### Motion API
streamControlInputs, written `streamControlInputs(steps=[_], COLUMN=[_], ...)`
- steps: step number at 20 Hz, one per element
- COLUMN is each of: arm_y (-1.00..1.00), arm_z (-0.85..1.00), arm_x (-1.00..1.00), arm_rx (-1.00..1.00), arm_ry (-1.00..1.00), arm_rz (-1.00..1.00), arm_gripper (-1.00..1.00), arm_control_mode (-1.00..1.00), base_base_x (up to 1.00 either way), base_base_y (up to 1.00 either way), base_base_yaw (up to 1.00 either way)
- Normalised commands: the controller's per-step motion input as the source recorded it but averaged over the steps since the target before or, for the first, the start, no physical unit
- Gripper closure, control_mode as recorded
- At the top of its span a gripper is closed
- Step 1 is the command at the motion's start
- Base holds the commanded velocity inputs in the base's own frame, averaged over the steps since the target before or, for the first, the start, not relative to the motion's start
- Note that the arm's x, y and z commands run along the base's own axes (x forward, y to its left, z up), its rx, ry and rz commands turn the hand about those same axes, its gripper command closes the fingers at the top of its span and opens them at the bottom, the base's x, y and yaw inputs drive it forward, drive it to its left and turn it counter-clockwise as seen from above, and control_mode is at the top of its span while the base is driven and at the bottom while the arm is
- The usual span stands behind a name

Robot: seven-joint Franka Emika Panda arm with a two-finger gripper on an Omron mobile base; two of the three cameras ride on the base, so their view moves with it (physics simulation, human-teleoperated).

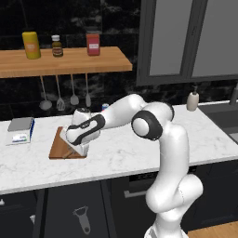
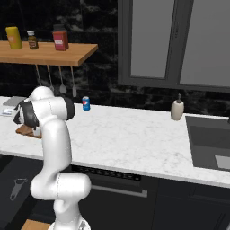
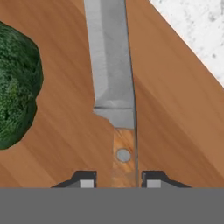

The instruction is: Place the appropriate cutting tool for cutting the broccoli skin on the cutting board.

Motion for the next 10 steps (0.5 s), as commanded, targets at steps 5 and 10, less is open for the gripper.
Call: streamControlInputs(steps=[5, 10], arm_y=[0.03, -0.04], arm_z=[-0.06, 0.25], arm_x=[0.00, -0.29], arm_rx=[0.00, 0.00], arm_ry=[-0.01, -0.04], arm_rz=[0.00, 0.00], arm_gripper=[-1.00, -1.00], arm_control_mode=[-1.00, -1.00], base_base_x=[0.00, 0.00], base_base_y=[0.00, 0.00], base_base_yaw=[0.00, 0.00])
